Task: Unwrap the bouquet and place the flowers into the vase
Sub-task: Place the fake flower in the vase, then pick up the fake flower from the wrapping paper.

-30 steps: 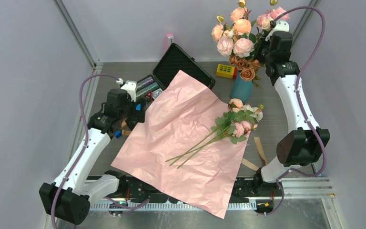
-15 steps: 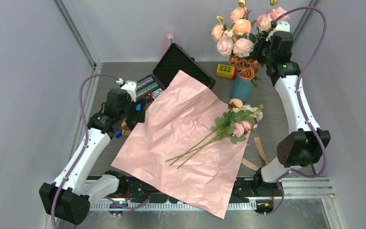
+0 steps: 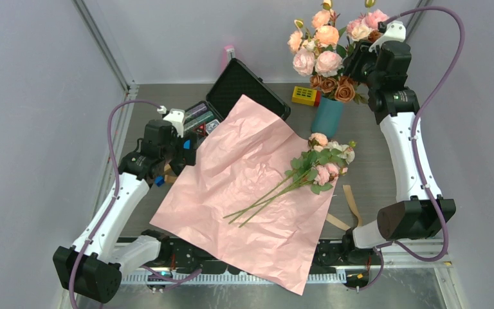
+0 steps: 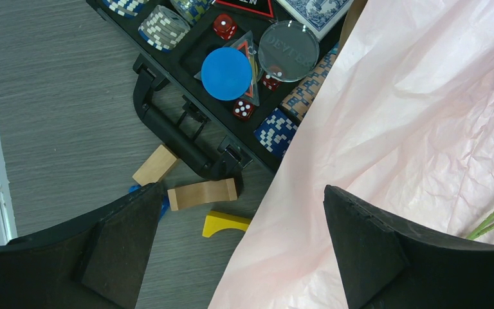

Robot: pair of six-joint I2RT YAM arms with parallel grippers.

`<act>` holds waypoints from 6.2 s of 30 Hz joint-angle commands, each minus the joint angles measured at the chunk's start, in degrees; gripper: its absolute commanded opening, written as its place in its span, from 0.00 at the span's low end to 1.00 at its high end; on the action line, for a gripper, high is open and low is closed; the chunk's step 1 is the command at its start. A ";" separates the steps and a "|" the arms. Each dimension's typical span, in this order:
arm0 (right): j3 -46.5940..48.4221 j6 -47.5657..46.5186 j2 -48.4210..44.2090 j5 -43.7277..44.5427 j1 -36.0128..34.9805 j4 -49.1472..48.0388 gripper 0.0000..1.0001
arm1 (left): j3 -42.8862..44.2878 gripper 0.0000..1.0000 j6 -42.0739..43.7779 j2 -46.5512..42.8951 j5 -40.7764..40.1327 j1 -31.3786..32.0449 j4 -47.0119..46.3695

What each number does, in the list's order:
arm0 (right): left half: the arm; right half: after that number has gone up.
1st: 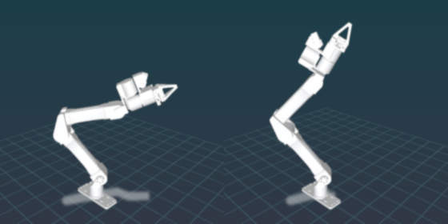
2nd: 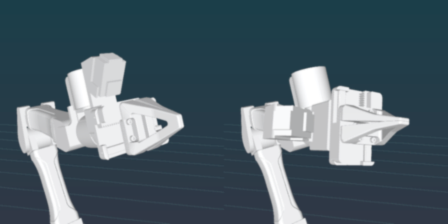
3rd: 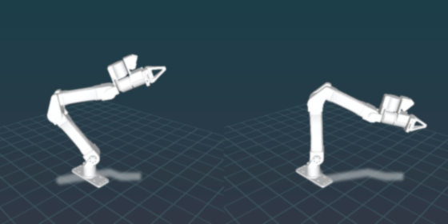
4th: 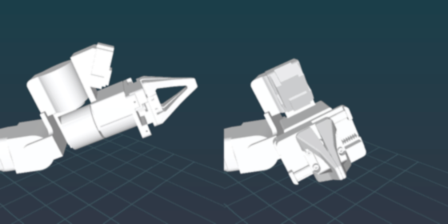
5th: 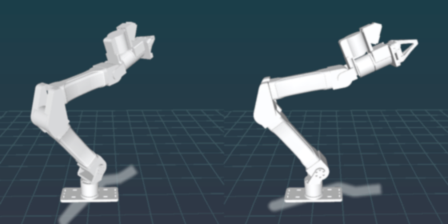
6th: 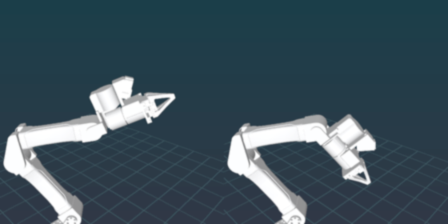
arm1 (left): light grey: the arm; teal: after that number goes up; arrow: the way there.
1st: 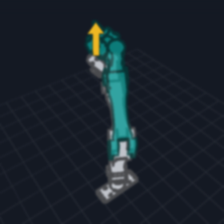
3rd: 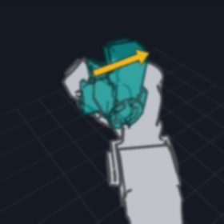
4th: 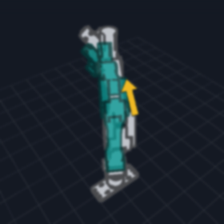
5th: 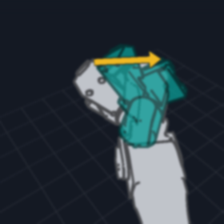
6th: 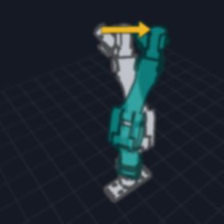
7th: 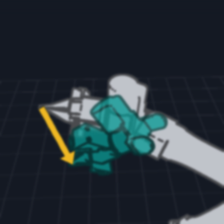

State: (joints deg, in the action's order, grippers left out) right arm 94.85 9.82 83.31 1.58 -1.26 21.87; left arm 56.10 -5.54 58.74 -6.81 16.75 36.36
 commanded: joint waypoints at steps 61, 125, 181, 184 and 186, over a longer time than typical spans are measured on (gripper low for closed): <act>-23.73 16.45 -31.91 10.21 0.38 14.91 0.55 | -6.19 0.95 -24.84 -1.27 5.29 22.82 -15.13; -39.98 22.95 -37.95 2.24 0.38 18.41 0.55 | 7.11 0.30 -5.53 46.55 -3.08 43.17 -30.00; -38.98 24.82 -40.59 -4.32 0.38 17.11 0.57 | -6.09 0.00 -12.24 21.03 -8.58 46.19 -44.79; -38.42 25.38 -40.61 -14.24 0.38 13.24 0.58 | -6.89 0.00 -15.51 17.06 -5.40 46.17 -44.63; -38.61 26.75 -40.64 -21.37 0.38 9.91 0.59 | -8.29 0.00 -18.54 13.48 -4.29 46.17 -45.26</act>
State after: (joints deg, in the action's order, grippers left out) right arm 55.27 34.37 43.46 -4.99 -0.99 40.40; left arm 49.67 -17.61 79.22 -14.35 62.67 -4.12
